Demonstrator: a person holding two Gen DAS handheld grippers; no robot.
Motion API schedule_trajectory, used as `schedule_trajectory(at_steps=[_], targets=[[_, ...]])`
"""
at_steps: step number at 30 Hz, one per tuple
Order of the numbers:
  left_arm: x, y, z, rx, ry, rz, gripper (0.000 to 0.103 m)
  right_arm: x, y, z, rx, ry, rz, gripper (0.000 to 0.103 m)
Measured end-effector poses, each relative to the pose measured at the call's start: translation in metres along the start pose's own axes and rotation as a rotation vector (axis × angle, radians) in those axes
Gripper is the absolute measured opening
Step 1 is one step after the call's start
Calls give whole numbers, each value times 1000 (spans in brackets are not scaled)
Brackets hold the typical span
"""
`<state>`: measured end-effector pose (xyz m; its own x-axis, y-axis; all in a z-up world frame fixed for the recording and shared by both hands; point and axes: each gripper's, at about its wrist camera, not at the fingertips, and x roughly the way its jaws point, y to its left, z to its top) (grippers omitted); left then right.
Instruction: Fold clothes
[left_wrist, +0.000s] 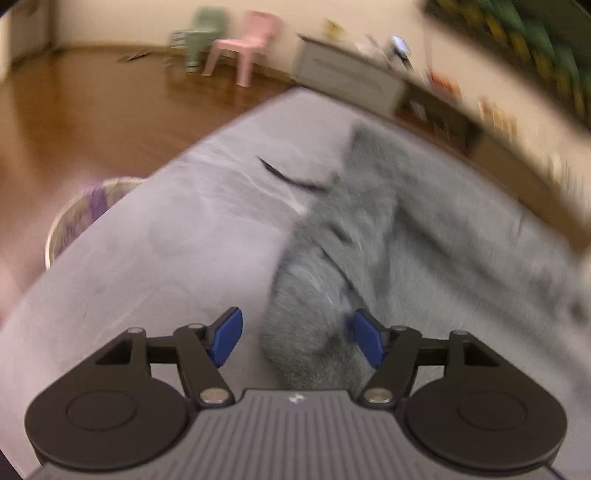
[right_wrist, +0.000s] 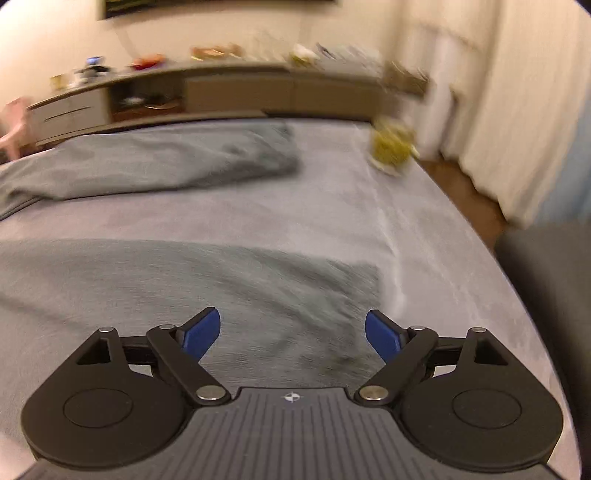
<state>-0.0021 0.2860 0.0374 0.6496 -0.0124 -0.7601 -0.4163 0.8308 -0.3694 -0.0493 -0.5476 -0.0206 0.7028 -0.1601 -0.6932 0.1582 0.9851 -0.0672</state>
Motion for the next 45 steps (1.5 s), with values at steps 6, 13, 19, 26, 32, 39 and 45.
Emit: schedule_trajectory(at_steps=[6, 13, 19, 26, 32, 39, 45], targets=[[13, 19, -14, -214, 94, -96, 72, -7, 80, 6, -208, -29, 123, 87], [-7, -107, -48, 497, -231, -94, 15, -4, 119, 13, -270, -26, 176, 87], [8, -147, -120, 855, -155, -26, 29, 7, 103, 1, -257, 35, 134, 87], [-8, -136, -80, 610, -213, -90, 74, 6, 97, -2, -253, 50, 134, 87], [43, -150, -69, 541, 3, -78, 34, 12, 103, -4, -286, 73, 141, 87], [-18, -141, -48, 578, -481, 250, 18, 16, 98, -10, -278, 110, 153, 87], [9, -101, -55, 576, -206, 186, 33, 20, 99, -8, -271, 129, 174, 91]])
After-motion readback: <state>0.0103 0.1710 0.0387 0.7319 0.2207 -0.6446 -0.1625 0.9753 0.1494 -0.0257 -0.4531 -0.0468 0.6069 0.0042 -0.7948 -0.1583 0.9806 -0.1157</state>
